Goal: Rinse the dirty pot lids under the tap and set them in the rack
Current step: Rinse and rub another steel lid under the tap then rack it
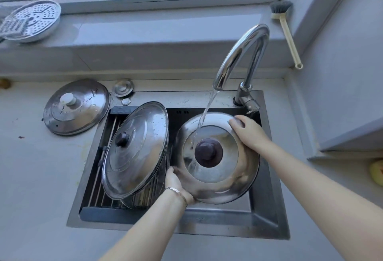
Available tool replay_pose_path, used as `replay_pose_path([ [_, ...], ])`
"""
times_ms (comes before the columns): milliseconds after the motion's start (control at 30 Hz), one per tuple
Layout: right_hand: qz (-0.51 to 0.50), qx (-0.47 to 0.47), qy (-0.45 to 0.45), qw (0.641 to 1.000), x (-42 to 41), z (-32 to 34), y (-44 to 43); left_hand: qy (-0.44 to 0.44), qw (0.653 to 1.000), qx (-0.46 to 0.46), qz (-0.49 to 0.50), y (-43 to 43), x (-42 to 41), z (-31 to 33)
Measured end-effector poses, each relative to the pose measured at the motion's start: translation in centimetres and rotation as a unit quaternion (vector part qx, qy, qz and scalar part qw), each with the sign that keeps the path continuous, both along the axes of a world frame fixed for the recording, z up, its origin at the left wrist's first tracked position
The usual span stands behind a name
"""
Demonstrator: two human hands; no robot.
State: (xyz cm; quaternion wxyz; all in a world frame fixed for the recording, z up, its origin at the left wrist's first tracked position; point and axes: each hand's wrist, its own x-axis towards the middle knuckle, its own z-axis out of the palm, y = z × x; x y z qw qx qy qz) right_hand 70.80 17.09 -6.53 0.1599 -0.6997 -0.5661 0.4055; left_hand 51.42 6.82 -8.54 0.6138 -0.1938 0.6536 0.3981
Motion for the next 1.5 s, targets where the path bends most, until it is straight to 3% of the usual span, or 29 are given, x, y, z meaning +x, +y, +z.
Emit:
replay_pose_path([
  [67, -0.032, -0.028, 0.007, 0.999, 0.8, -1.8, -1.5, 0.005, 0.998, 0.051, 0.036, 0.4, -0.3, -0.1],
  [200, -0.171, -0.12, 0.115, 0.971, 2.3, -4.5, -4.3, 0.017, 0.985, 0.166, -0.052, 1.3, -0.1, 1.4],
  [300, -0.327, -0.231, 0.357, 0.844, 2.6, -5.0, -5.4, 0.094, 0.958, 0.223, -0.157, 1.2, 0.5, 2.9],
  [367, -0.339, -0.298, 0.426, 0.784, 3.5, -4.8, -5.4, 0.169, 0.923, 0.269, -0.216, 0.8, 0.7, 3.8],
  [433, -0.298, -0.377, 0.444, 0.756, 4.6, -4.1, -5.1, 0.247, 0.859, 0.322, -0.311, 0.0, 0.9, 5.4],
  [533, -0.274, -0.443, 0.451, 0.724, 5.7, -2.4, -4.7, 0.388, 0.682, 0.382, -0.488, -1.0, 1.0, 7.0],
  [600, -0.264, -0.444, 0.397, 0.758, 5.7, -1.7, -4.8, 0.462, 0.559, 0.42, -0.545, -1.3, 0.7, 7.3],
  [667, -0.252, -0.44, 0.358, 0.784, 5.4, -2.1, -5.6, 0.478, 0.523, 0.458, -0.537, -1.4, 0.2, 7.1],
  [800, -0.289, -0.387, 0.422, 0.767, 3.8, -4.3, -8.2, 0.524, 0.551, 0.432, -0.485, -2.4, 0.0, 5.6],
  [900, -0.31, -0.342, 0.512, 0.724, 2.1, -5.6, -9.7, 0.486, 0.642, 0.411, -0.427, -3.3, 0.3, 5.2],
  [1000, -0.313, -0.3, 0.561, 0.705, 1.0, -6.1, -10.5, 0.454, 0.687, 0.409, -0.394, -3.1, 0.5, 5.4],
  [1100, -0.314, -0.262, 0.589, 0.697, 1.0, -5.5, -10.1, 0.409, 0.766, 0.353, -0.348, -1.9, 0.0, 5.1],
  [1167, -0.303, -0.221, 0.58, 0.723, 1.7, -4.1, -9.0, 0.381, 0.803, 0.324, -0.326, -1.0, -0.1, 4.8],
  [1267, -0.251, -0.135, 0.479, 0.83, 3.4, -0.5, -7.0, 0.311, 0.866, 0.26, -0.292, -0.1, 0.4, 4.0],
  [1367, -0.165, -0.077, 0.377, 0.908, 4.4, 2.9, -5.6, 0.157, 0.947, 0.138, -0.245, 0.7, 0.8, 2.7],
  [1433, -0.12, -0.072, 0.324, 0.936, 4.5, 4.1, -5.3, 0.078, 0.961, 0.079, -0.253, 0.7, 1.1, 2.1],
  [1500, -0.107, -0.08, 0.292, 0.947, 4.8, 4.3, -5.2, 0.054, 0.967, 0.057, -0.241, 0.5, 1.2, 1.7],
])
